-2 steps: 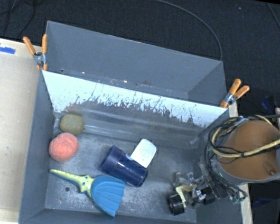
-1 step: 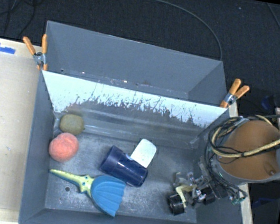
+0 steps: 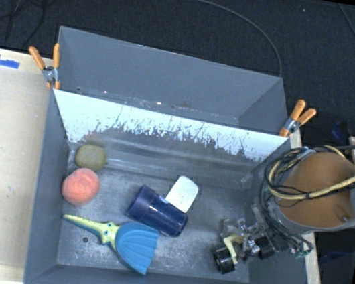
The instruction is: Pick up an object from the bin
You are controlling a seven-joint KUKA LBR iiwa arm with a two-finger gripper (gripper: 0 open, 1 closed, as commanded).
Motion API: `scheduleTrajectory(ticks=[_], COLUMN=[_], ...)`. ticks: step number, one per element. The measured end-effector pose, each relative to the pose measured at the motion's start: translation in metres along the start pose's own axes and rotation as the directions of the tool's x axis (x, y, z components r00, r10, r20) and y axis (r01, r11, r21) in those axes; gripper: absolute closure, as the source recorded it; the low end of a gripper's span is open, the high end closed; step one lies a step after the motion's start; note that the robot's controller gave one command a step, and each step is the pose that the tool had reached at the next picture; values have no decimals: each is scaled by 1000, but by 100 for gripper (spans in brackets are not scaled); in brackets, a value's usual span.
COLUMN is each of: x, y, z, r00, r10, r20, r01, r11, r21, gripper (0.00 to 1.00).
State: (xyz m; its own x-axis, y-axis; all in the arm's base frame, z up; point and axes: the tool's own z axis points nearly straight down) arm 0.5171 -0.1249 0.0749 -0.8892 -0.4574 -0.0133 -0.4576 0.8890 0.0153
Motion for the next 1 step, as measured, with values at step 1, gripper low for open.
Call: scheduleTrajectory(ticks=[1], x=[2], y=[1], z=[-7], r00=[1000], r10=[0], r20=[-5], r01=[0], r11=[1000], r21=[-2], gripper=[100])
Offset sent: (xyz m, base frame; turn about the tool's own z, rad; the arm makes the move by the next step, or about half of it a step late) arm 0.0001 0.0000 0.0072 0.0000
